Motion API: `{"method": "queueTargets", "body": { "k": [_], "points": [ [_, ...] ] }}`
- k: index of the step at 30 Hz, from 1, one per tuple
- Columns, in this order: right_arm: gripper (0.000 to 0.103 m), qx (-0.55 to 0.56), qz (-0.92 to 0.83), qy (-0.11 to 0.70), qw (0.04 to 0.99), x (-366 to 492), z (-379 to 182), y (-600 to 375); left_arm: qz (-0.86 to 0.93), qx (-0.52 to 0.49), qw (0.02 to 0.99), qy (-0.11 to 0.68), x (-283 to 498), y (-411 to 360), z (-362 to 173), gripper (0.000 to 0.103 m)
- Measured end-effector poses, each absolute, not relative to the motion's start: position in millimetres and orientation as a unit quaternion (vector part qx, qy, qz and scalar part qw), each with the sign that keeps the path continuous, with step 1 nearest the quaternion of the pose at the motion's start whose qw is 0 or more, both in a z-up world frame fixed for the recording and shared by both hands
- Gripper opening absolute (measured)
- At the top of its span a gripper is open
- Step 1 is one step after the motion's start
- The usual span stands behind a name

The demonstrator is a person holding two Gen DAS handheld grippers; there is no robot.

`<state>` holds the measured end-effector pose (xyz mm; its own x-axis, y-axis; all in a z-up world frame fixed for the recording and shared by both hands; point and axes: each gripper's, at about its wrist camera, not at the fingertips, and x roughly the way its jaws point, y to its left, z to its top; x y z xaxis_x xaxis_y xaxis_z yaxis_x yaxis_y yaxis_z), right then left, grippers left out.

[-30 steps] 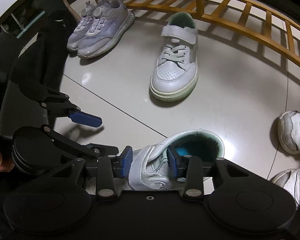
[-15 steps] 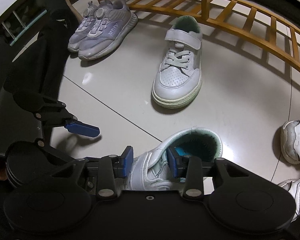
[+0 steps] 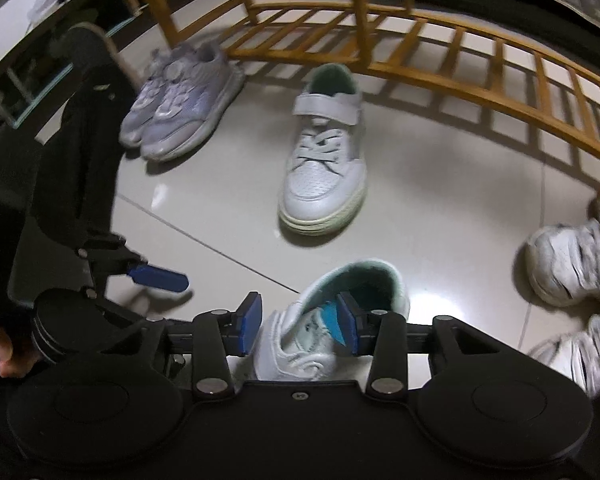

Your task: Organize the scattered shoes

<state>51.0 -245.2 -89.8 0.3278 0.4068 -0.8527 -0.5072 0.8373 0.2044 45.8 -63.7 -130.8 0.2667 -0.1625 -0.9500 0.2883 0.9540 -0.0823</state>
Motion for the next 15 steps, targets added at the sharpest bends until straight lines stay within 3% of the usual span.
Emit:
{"method": "queueTargets", "body": {
  "k": [15],
  "points": [
    [0.063,0.021,0.233,0.524,0.819,39.8,-94.2,-266.0,-0.16,0.042,0.793,0.586,29.4,-106.3,-128.0,0.053]
  ]
}}
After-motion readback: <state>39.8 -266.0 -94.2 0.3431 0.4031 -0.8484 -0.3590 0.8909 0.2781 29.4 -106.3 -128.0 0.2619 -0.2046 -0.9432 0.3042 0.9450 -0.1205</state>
